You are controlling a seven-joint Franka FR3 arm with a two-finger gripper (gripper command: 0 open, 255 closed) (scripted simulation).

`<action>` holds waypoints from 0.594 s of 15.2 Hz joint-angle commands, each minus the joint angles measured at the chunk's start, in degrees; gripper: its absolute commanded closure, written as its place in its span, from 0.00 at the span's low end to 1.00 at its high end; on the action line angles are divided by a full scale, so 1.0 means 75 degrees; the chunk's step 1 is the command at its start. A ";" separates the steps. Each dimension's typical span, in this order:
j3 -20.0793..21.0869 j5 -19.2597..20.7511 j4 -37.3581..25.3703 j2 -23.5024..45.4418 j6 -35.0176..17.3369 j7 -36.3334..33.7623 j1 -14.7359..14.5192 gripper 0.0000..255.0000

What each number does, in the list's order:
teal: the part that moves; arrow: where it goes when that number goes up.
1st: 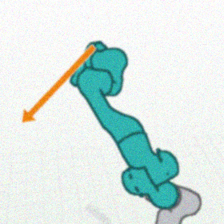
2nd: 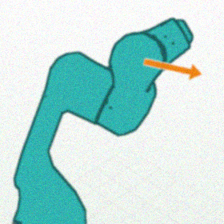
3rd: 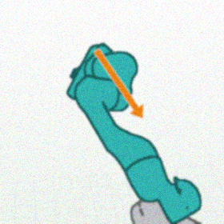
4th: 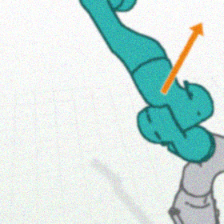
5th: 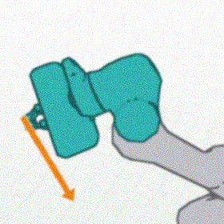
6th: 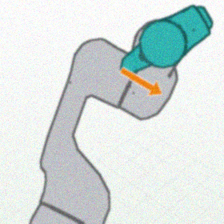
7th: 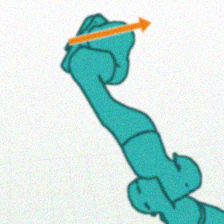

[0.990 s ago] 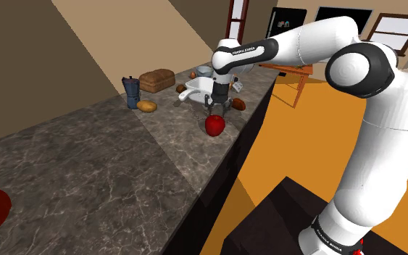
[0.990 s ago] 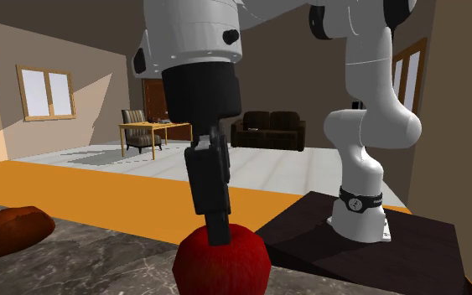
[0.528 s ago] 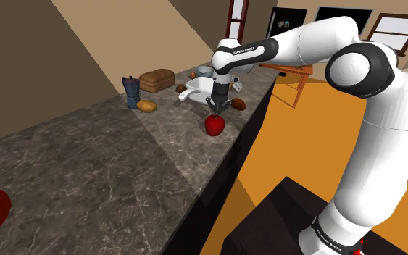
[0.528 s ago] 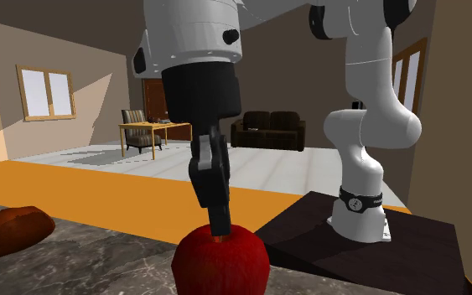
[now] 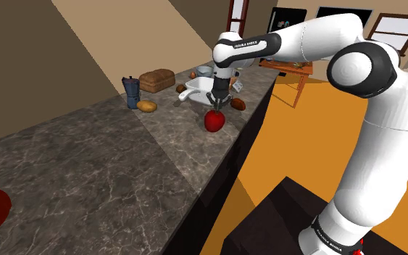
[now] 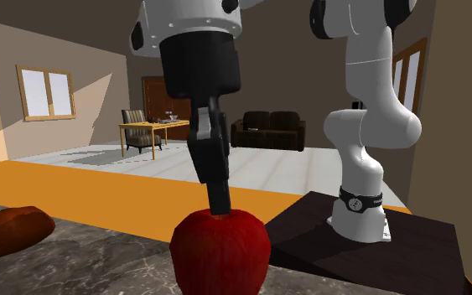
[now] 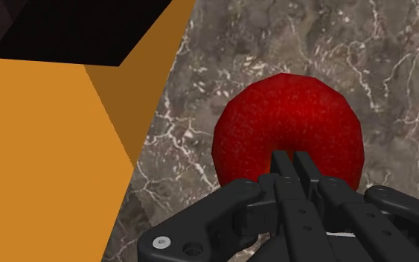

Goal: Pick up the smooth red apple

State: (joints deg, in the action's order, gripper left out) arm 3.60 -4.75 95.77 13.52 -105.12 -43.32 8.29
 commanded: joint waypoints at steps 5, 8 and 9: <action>0.0003 0.0007 -0.0525 -0.0075 0.0598 -0.0055 -0.0001 1.00; 0.0003 0.0010 -0.0818 -0.0086 0.0901 -0.0079 0.0000 1.00; 0.0003 0.0012 -0.0920 -0.0086 0.1003 -0.0087 0.0001 1.00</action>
State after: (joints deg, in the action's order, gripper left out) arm 3.59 -4.68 89.81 12.78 -98.44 -43.82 8.35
